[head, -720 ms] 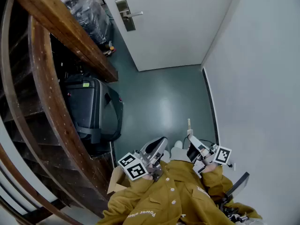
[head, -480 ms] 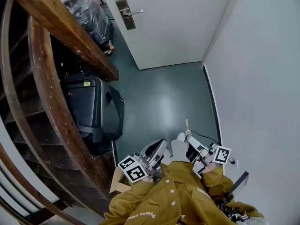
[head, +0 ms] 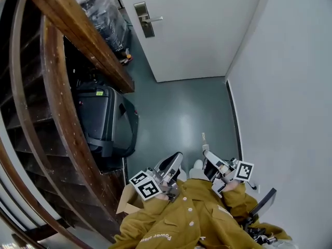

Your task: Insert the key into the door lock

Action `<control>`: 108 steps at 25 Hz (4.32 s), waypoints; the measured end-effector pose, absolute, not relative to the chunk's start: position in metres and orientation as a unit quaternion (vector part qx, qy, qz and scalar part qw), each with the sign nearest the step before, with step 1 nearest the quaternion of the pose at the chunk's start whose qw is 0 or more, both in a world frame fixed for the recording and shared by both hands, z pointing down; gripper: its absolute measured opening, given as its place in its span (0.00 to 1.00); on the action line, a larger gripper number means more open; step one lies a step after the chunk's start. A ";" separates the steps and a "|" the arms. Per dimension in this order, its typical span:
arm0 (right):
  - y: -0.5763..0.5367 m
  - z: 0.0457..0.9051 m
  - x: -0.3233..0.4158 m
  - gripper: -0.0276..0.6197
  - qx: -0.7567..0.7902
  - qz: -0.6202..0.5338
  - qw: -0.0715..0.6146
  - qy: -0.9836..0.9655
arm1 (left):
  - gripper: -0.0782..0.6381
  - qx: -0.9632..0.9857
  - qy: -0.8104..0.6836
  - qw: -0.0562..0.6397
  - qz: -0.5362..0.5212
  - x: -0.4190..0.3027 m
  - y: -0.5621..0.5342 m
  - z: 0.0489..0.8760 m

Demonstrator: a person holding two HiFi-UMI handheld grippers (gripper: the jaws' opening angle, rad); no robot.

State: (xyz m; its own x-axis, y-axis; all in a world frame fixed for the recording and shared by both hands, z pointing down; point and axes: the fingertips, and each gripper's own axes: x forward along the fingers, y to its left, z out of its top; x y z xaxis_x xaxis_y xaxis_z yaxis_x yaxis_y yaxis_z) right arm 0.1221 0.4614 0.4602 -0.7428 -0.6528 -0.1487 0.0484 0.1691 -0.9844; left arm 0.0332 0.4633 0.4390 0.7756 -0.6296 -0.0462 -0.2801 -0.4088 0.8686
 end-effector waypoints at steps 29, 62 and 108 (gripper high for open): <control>0.289 0.478 0.123 0.09 -0.164 -0.634 0.264 0.708 | 0.11 0.784 -0.327 0.481 -0.216 0.029 0.304 0.472; -0.090 0.442 0.038 0.09 -0.161 -0.638 0.270 0.703 | 0.11 0.774 -0.339 0.521 -0.120 -0.110 -0.147 0.494; -0.254 0.508 -0.099 0.09 -0.203 -0.650 0.201 0.704 | 0.27 0.763 -0.059 0.639 -0.073 -0.092 -0.344 0.482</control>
State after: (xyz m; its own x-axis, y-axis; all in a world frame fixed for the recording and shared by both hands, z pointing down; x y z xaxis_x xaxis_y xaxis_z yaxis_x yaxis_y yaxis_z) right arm -0.0986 -0.2536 0.5078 -0.8368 -0.5472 -0.0192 -0.0250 0.0732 -0.9970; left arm -0.0922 -0.3444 0.4817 0.9821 -0.1847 -0.0361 0.0032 -0.1750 0.9846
